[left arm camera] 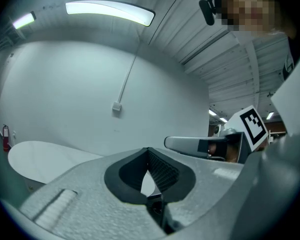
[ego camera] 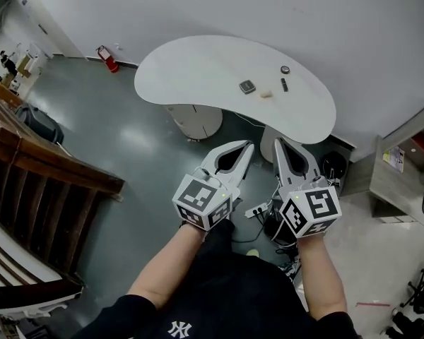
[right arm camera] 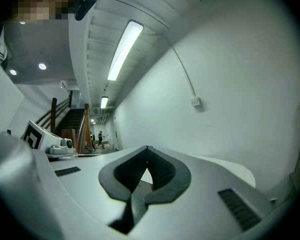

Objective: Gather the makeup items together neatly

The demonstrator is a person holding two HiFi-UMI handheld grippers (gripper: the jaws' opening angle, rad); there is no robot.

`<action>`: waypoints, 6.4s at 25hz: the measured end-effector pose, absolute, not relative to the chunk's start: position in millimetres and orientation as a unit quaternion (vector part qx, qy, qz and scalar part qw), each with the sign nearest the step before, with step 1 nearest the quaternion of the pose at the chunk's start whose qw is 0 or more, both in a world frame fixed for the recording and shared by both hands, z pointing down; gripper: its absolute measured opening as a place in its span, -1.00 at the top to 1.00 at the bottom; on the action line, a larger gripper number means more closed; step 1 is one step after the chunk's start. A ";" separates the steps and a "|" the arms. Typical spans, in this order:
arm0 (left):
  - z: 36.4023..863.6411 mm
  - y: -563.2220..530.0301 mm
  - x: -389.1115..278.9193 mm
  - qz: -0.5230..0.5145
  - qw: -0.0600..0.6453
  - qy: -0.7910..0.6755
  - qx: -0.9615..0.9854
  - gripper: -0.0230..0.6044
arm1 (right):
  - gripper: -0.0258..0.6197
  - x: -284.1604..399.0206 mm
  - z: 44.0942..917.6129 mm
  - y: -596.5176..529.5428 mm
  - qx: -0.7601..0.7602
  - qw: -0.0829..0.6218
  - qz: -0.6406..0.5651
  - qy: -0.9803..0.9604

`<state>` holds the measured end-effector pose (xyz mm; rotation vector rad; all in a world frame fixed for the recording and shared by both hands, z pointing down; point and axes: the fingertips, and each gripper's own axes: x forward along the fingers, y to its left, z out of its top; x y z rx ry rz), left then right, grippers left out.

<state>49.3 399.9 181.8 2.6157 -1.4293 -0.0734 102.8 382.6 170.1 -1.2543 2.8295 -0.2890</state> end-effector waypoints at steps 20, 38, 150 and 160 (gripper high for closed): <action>219.0 236.7 -57.8 0.010 0.091 -0.422 0.902 0.90 | 0.88 -4.1 187.3 225.9 -0.474 -0.020 -0.099 0.875; 276.7 111.3 -41.4 0.043 0.116 -0.436 0.891 0.90 | 0.88 17.5 237.2 98.3 -0.462 -0.039 -0.127 0.877; 555.8 -85.0 -147.8 0.202 0.239 -0.649 0.694 -0.06 | 0.88 -29.1 407.7 -82.1 -0.386 -0.134 -0.215 0.887; 530.6 -80.6 -146.0 0.184 0.228 -0.655 0.696 -0.06 | 0.88 -15.8 403.4 -79.5 -0.396 -0.128 -0.221 0.882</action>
